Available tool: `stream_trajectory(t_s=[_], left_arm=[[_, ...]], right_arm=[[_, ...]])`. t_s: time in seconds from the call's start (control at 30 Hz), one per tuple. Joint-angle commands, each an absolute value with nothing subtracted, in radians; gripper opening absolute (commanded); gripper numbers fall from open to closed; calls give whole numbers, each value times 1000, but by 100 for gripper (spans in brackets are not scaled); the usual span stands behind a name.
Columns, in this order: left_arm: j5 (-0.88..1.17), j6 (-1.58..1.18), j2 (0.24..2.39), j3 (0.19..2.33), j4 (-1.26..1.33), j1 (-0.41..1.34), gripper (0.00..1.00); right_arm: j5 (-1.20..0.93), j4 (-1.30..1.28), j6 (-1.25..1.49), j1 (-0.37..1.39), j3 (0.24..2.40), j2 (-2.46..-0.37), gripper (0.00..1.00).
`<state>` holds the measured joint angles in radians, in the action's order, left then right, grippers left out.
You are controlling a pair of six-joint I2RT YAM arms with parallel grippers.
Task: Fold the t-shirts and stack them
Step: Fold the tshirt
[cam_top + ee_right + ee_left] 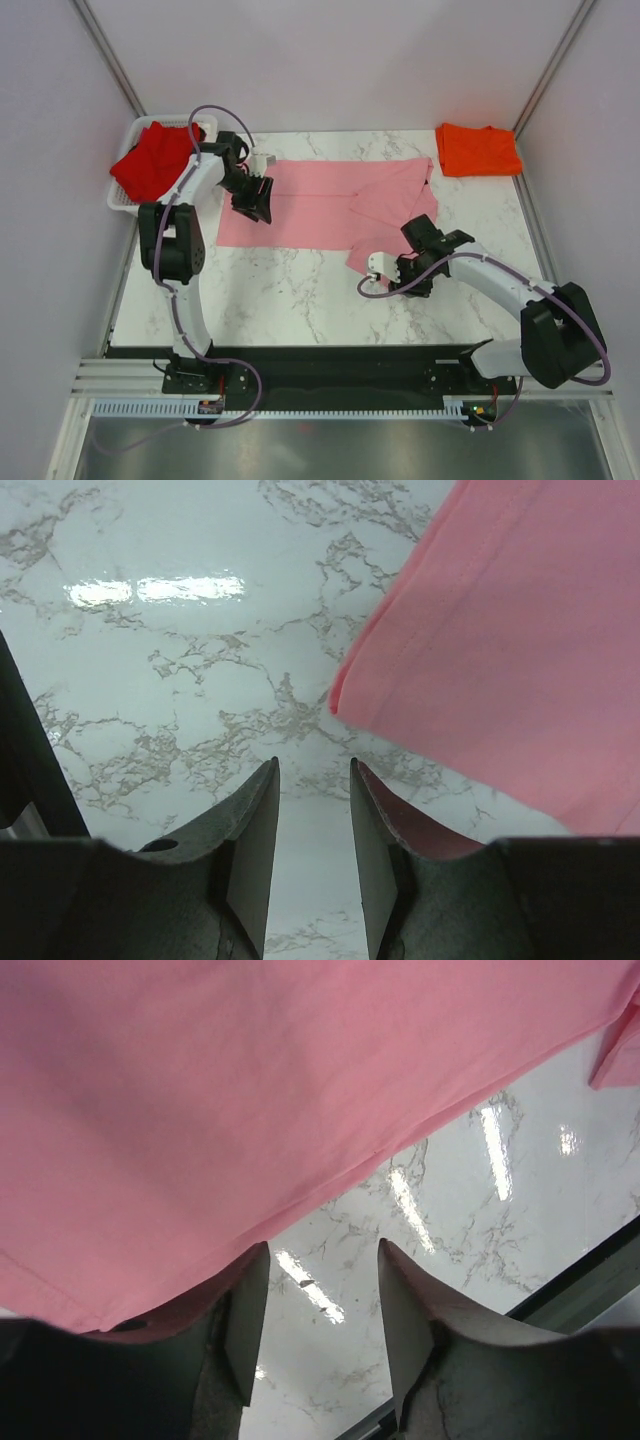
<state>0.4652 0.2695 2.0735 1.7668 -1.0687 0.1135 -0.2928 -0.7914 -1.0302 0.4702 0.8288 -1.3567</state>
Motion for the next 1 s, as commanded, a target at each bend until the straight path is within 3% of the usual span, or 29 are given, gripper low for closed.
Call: stream_trajectory(t_s=[0.0,0.3,0.77,0.87,0.97], left_arm=[[431,287,2003,1749,-1077,110,51],[394,290,1977,1698,-1072,110,64],[344,293,1974,1695,-1068,109,66],[333,293,1956,1660,-1068,95,65],[341,293,1928,1612,-1063,52,61]], right_arm=[[-310,-704,-1084,494,799,-1359,42],[-273,-578,-1045,587,765,-1437,33],[-206,-549,-1048,604,729,-1436,31],[-172,-546,-1029,604,732,-1447,20],[-149,-566,-1014,604,736,-1411,3]])
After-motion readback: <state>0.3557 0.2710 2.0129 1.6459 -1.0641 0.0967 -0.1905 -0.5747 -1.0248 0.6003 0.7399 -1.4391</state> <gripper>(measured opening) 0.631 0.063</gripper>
